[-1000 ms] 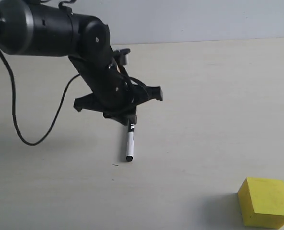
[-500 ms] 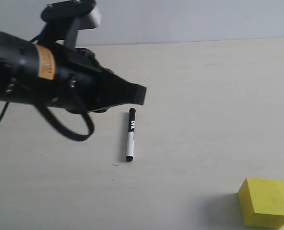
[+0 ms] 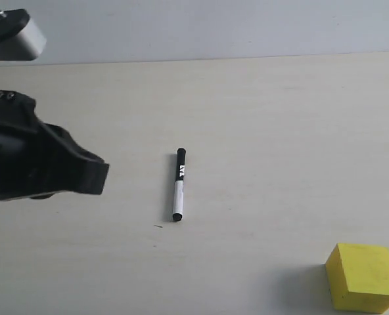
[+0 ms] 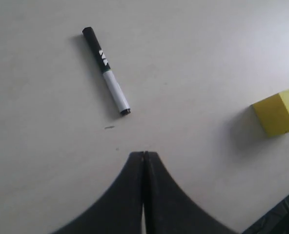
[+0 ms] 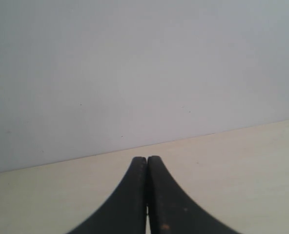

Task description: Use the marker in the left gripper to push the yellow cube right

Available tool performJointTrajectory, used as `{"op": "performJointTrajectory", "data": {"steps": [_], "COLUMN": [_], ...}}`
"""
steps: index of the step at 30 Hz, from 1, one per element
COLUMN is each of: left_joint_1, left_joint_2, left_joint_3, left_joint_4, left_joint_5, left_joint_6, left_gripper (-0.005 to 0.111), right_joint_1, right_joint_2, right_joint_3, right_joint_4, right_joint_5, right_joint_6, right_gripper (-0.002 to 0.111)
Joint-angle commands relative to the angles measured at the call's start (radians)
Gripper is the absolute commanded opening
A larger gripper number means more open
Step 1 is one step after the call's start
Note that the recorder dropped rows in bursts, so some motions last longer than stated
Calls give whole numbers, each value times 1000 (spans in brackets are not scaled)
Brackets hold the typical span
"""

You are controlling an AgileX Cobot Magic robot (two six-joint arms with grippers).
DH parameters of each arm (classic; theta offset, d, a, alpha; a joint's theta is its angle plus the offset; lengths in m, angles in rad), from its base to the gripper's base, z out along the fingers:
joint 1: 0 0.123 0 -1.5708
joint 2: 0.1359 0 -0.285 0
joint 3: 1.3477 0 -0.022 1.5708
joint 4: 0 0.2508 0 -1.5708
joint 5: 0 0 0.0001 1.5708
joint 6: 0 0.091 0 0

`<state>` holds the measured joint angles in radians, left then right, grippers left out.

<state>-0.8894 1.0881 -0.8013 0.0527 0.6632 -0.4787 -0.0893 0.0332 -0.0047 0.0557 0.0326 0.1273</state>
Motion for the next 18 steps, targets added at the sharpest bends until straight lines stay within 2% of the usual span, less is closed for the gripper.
{"op": "performJointTrajectory", "data": {"steps": [1, 12, 18], "left_joint_1": [-8, -8, -8], "left_joint_2": [-101, -391, -672], "left_joint_3": [72, 234, 297], "left_joint_4": [13, 13, 11], "left_joint_5": [13, -15, 13], "left_joint_6": [8, 4, -32], "left_gripper": [0, 0, 0], "right_joint_1": [-5, -5, -5], "right_joint_2": [-8, -8, -8], "right_joint_3": [5, 5, 5], "right_joint_4": [-4, -4, -4], "right_joint_5": [-12, -4, 0], "right_joint_6": [1, 1, 1], "right_gripper": [0, 0, 0]}}
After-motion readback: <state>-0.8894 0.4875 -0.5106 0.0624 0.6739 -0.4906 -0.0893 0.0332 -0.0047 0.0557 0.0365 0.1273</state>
